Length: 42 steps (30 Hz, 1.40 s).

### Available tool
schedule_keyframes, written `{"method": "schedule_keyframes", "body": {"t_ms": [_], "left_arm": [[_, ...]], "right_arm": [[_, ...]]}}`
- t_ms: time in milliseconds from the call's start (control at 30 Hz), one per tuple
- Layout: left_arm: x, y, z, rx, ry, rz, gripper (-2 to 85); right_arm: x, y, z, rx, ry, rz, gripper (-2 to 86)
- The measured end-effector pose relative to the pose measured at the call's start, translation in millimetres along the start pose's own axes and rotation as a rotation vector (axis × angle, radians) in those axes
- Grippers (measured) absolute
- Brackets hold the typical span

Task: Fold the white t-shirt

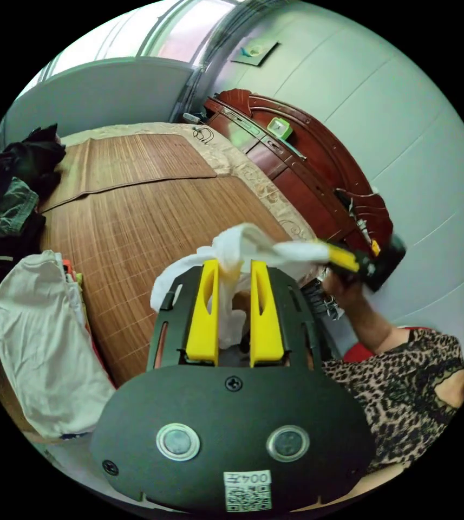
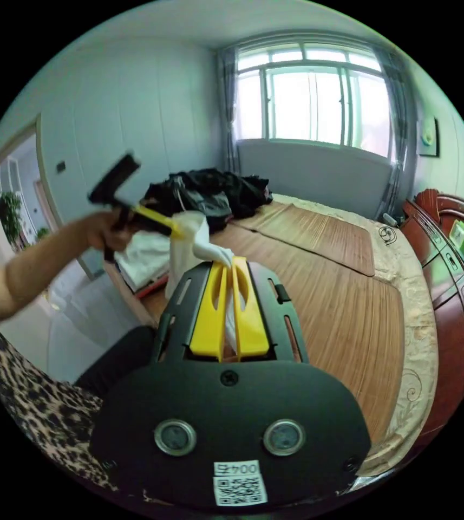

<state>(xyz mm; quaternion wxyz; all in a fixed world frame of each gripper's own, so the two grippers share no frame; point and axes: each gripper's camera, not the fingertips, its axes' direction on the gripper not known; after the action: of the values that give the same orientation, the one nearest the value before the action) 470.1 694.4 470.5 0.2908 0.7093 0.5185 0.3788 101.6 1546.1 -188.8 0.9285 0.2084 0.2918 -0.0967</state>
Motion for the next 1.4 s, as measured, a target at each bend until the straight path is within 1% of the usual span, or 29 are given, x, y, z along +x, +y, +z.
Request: {"method": "schedule_keyframes", "body": {"t_ms": [100, 200, 267, 367, 500, 567, 733, 867, 900, 1000, 1067, 1200, 1300, 1400], "left_arm": [[-2.7, 33.9, -2.1, 0.052, 0.061, 0.03, 12.0], [9.6, 70.8, -7.8, 0.135, 0.107, 0.076, 13.2], [24.9, 93.1, -12.4, 0.184, 0.099, 0.121, 13.9], [52.1, 128.0, -16.6, 0.228, 0.082, 0.184, 14.4], [89.8, 169.9, -10.0, 0.273, 0.079, 0.219, 14.4], [108.4, 181.1, -7.0, 0.303, 0.082, 0.23, 14.3], [170.2, 190.2, -11.1, 0.386, 0.05, 0.296, 14.1], [224.5, 201.9, -14.9, 0.452, -0.075, 0.371, 14.9], [231.8, 204.8, -13.9, 0.474, -0.129, 0.37, 15.4], [230.6, 204.1, -10.9, 0.487, -0.213, 0.322, 16.7], [220.7, 202.9, -12.7, 0.503, -0.237, 0.261, 17.0], [201.7, 206.3, -28.8, 0.558, -0.194, 0.177, 16.8], [190.2, 208.7, -39.4, 0.606, -0.116, 0.135, 17.0], [186.8, 202.1, -34.6, 0.607, -0.044, 0.134, 16.8]], "right_arm": [[34.6, -55.3, -54.1, 0.063, -0.021, 0.044, -0.6], [34.2, -108.9, -95.3, 0.053, 0.036, -0.04, -0.6], [22.2, -145.3, -122.7, 0.023, 0.108, -0.116, -0.5], [9.1, -179.0, -154.9, 0.01, 0.157, -0.181, -0.5], [-1.4, -205.8, -191.6, 0.029, 0.223, -0.236, -0.5], [-4.5, -217.1, -210.6, 0.035, 0.263, -0.259, -0.5], [-3.2, -231.8, -237.0, 0.051, 0.284, -0.245, -0.5], [-7.9, -238.9, -249.5, 0.057, 0.287, -0.252, -0.5], [-9.0, -239.5, -251.1, 0.058, 0.285, -0.255, -0.5], [-14.1, -241.9, -259.1, 0.063, 0.271, -0.273, -0.5], [-17.1, -242.8, -266.0, 0.068, 0.26, -0.284, -0.6], [-18.3, -241.6, -277.2, 0.076, 0.255, -0.299, -0.6], [-14.0, -238.5, -285.8, 0.077, 0.255, -0.305, -0.6], [-5.8, -234.8, -294.3, 0.077, 0.252, -0.295, -0.6]]}}
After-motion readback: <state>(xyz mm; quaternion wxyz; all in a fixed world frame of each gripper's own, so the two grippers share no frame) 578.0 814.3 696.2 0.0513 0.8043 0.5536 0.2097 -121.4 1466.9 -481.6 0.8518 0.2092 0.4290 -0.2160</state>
